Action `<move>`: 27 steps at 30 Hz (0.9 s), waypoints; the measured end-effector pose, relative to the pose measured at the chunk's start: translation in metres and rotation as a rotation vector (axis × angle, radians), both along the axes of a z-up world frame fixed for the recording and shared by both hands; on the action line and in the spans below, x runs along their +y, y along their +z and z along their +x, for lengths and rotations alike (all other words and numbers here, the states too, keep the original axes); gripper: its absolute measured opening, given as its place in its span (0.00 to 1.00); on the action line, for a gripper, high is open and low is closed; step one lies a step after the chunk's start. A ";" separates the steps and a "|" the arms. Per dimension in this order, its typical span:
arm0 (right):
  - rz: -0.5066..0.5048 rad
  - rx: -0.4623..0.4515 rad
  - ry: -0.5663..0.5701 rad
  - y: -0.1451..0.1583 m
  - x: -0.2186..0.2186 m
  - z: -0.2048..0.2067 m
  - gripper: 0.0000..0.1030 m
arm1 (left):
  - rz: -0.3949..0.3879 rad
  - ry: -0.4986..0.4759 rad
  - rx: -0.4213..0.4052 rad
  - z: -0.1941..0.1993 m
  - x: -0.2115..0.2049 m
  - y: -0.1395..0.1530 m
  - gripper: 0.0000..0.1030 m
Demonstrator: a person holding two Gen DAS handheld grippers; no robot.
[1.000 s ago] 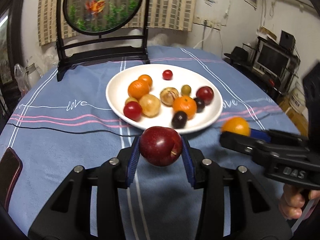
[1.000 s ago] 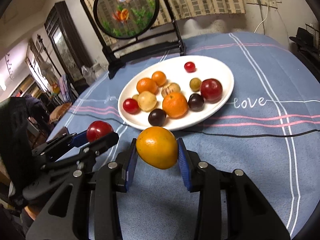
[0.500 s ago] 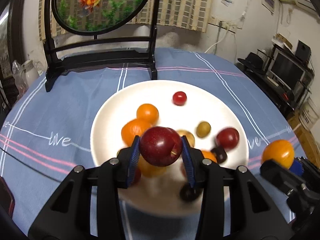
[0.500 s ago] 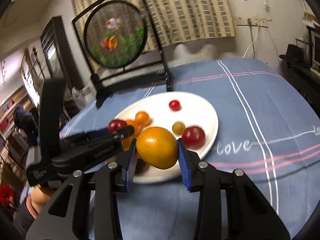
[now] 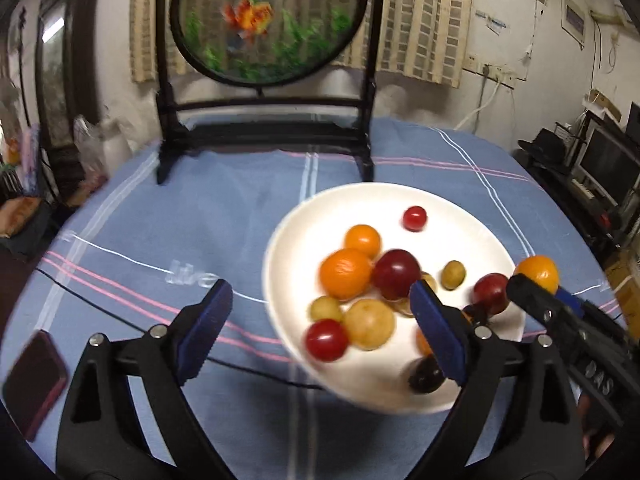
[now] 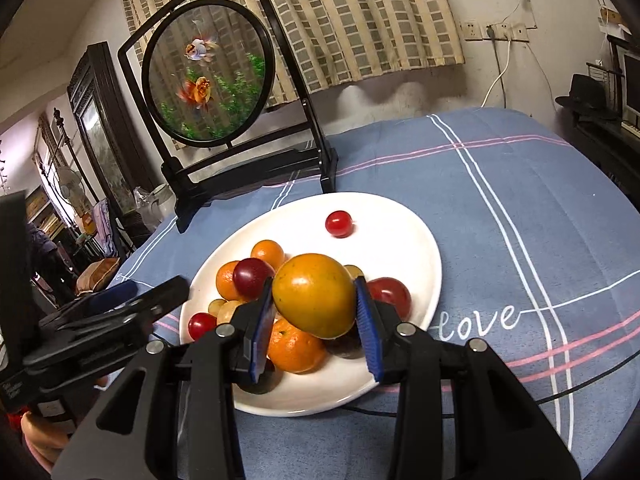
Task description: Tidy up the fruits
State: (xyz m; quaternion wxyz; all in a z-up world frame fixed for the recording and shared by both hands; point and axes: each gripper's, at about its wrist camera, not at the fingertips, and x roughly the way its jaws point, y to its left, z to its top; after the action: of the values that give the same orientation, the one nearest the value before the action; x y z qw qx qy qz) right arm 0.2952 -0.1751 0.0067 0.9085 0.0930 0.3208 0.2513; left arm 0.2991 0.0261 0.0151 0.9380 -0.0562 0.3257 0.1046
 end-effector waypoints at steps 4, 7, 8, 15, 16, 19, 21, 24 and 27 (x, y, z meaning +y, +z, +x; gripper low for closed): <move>0.006 0.022 0.002 -0.002 0.009 0.011 0.38 | 0.004 0.012 -0.020 -0.013 0.008 0.005 0.95; 0.004 0.043 0.007 -0.006 0.019 0.025 0.38 | -0.014 0.015 0.000 -0.014 0.015 0.001 0.95; -0.001 0.046 0.007 -0.007 0.022 0.028 0.38 | -0.016 0.019 0.008 -0.014 0.017 0.000 0.95; -0.017 0.070 0.004 -0.012 0.037 0.048 0.38 | -0.013 0.025 0.007 -0.014 0.017 0.001 0.95; -0.019 0.074 0.005 -0.013 0.038 0.049 0.38 | -0.013 0.026 0.007 -0.014 0.017 0.001 0.95; -0.050 0.088 0.016 -0.017 0.043 0.050 0.38 | -0.026 0.021 0.011 -0.014 0.017 0.001 0.95; -0.072 0.096 0.029 -0.020 0.047 0.050 0.38 | -0.027 0.020 0.010 -0.014 0.017 0.001 0.95; -0.089 0.100 0.035 -0.020 0.049 0.048 0.46 | -0.024 0.017 0.008 -0.015 0.016 0.001 0.95; -0.078 0.059 0.026 -0.007 0.042 0.038 0.60 | -0.022 0.011 0.005 -0.016 0.013 0.002 0.95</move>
State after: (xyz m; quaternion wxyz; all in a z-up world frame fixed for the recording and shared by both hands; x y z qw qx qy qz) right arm 0.3332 -0.1329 -0.0008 0.8983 0.0608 0.3581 0.2473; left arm 0.2830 0.0394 0.0172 0.9359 -0.0679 0.3288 0.1062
